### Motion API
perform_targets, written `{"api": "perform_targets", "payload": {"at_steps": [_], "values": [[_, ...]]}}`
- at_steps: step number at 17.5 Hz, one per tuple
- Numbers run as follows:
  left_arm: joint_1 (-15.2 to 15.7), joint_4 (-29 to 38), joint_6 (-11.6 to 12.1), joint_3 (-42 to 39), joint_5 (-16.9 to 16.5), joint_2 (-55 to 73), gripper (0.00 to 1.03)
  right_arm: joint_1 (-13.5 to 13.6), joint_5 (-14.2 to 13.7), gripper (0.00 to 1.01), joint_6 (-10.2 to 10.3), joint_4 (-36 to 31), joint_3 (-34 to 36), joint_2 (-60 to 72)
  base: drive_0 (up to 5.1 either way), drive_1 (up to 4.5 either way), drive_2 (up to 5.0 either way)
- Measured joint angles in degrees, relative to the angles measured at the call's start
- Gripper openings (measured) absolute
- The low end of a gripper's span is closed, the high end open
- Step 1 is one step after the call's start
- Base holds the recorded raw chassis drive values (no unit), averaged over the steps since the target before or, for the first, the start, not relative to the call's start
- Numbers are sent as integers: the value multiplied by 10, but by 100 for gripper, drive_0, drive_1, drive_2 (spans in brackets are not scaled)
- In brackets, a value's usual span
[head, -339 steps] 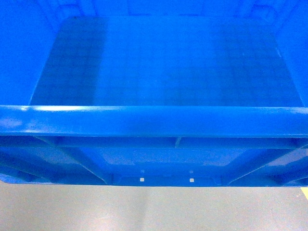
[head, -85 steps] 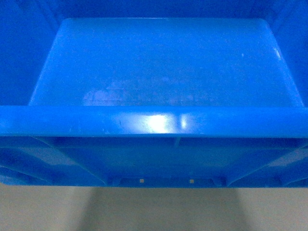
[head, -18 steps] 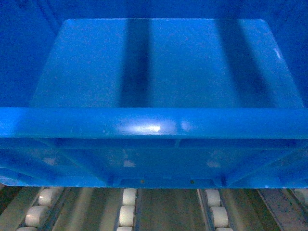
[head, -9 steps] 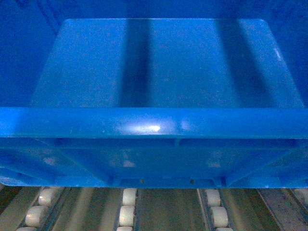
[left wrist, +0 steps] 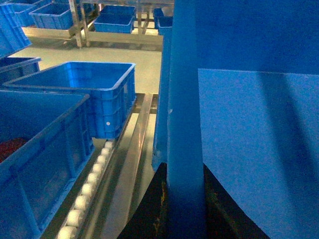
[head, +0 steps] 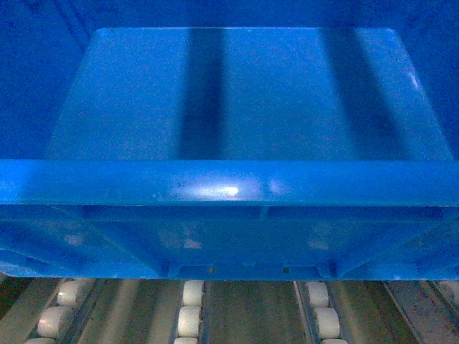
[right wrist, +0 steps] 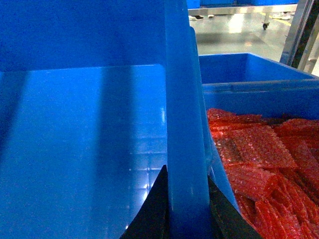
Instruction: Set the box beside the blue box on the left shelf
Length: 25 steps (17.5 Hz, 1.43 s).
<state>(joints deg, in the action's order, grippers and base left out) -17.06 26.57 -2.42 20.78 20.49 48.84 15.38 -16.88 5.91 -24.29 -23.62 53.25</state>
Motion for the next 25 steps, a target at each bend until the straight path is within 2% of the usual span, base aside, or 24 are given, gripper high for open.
{"api": "perform_targets", "payload": {"at_steps": [8, 9, 10, 12, 13, 14, 16, 17, 18, 19, 21, 25], "values": [[0, -3, 0, 0, 3, 0, 11, 0, 0, 8, 0, 0, 0, 0, 0, 0, 0], [-8, -36, -2, 9, 25, -2, 10, 0, 1, 8, 0, 1, 0, 0, 0, 0, 0], [-13, -72, -2, 22, 43, -5, 10, -1, 12, 8, -1, 36, -7, -4, 0, 0, 0], [-12, -91, -2, 23, 46, -6, 10, -1, 20, 8, 5, 57, -8, -2, 0, 0, 0], [3, -92, 0, 23, 35, -4, 10, 0, 28, 8, 10, 59, -8, 7, 0, 0, 0], [31, -99, 9, 27, 10, -5, 10, 8, 37, 8, 21, 77, -14, 17, 0, 0, 0], [87, -123, 25, 31, -34, 6, 10, 38, 40, 8, 35, 85, -21, 54, 0, 0, 0], [121, -123, 33, 31, -63, 28, 10, 61, 36, 8, 51, 86, -22, 87, 0, 0, 0], [152, -93, 39, 16, -95, 63, 10, 78, 26, 8, 61, 77, -21, 114, 0, 0, 0], [171, -71, 37, 5, -114, 88, 10, 90, 19, 8, 63, 64, -19, 136, 0, 0, 0], [180, -68, 35, 3, -124, 120, 10, 97, 14, 8, 71, 43, -13, 177, 0, 0, 0], [160, -56, 27, 3, -116, 156, 10, 85, 19, 8, 76, 45, -9, 194, 0, 0, 0]]}}
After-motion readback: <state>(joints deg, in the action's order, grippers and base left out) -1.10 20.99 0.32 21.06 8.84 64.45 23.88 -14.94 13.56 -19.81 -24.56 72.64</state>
